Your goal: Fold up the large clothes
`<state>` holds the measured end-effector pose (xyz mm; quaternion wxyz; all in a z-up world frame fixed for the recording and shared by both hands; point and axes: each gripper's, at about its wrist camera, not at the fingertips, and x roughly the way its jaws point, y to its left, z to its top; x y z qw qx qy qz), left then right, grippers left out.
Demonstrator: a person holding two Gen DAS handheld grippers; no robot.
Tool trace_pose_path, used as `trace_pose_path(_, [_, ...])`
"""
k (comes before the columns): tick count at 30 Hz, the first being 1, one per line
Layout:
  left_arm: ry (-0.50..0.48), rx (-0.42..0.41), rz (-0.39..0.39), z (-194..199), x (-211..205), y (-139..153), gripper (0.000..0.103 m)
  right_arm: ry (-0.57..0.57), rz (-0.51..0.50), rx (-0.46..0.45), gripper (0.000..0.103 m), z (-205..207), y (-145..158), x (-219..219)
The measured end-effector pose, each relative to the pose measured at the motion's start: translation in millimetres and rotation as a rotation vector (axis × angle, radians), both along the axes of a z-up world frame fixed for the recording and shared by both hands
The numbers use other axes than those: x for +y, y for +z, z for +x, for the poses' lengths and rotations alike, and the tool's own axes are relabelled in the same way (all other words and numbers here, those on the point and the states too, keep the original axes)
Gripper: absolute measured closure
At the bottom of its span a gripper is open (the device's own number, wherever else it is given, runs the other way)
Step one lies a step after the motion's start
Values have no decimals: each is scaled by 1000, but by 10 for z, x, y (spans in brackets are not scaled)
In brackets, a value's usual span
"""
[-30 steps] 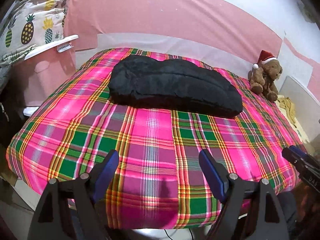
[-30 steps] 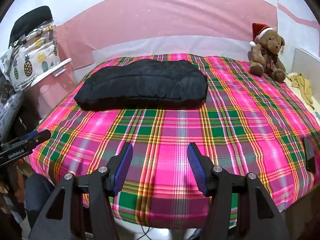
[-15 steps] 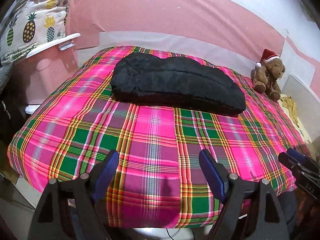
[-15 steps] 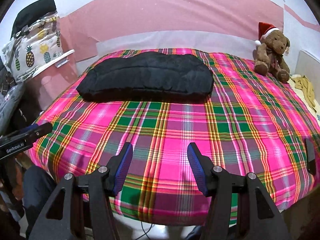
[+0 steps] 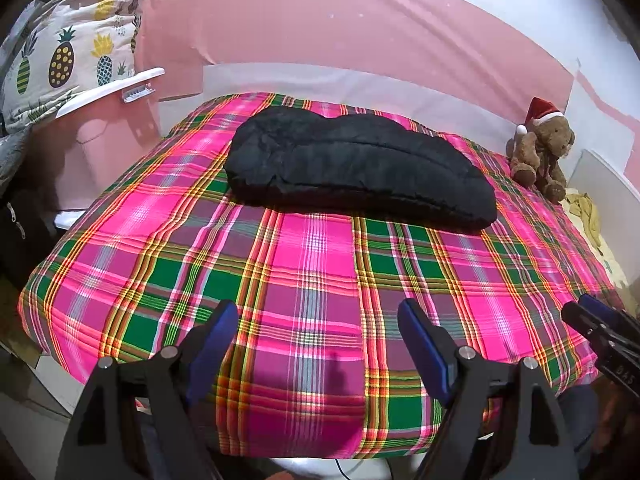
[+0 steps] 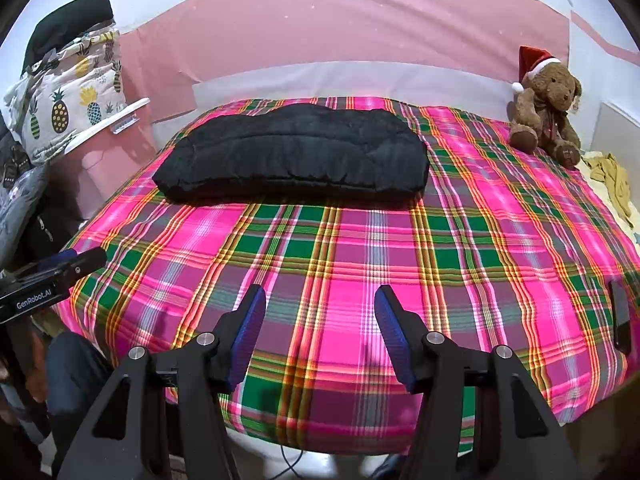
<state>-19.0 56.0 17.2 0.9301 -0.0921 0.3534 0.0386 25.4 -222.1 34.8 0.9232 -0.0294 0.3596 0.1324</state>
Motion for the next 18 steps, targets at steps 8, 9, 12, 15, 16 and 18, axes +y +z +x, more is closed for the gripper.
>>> trace_pose_path(8, [10, 0, 12, -11, -16, 8, 20, 1, 0, 4, 46, -5, 9, 2])
trace_pose_path(9, [12, -1, 11, -13, -18, 9, 20, 1, 2, 4, 46, -2, 7, 4])
trace_pose_path(12, [12, -2, 12, -15, -12, 9, 20, -1, 0, 6, 46, -1, 5, 10])
trace_pose_path(15, [12, 0, 12, -16, -10, 8, 20, 1, 0, 4, 46, 0, 4, 6])
trace_pose_path(16, [11, 0, 11, -14, -10, 8, 20, 2, 1, 5, 46, 0, 4, 4])
trace_pose_path(18, [11, 0, 14, -16, -15, 8, 20, 2, 2, 3, 46, -3, 1, 8])
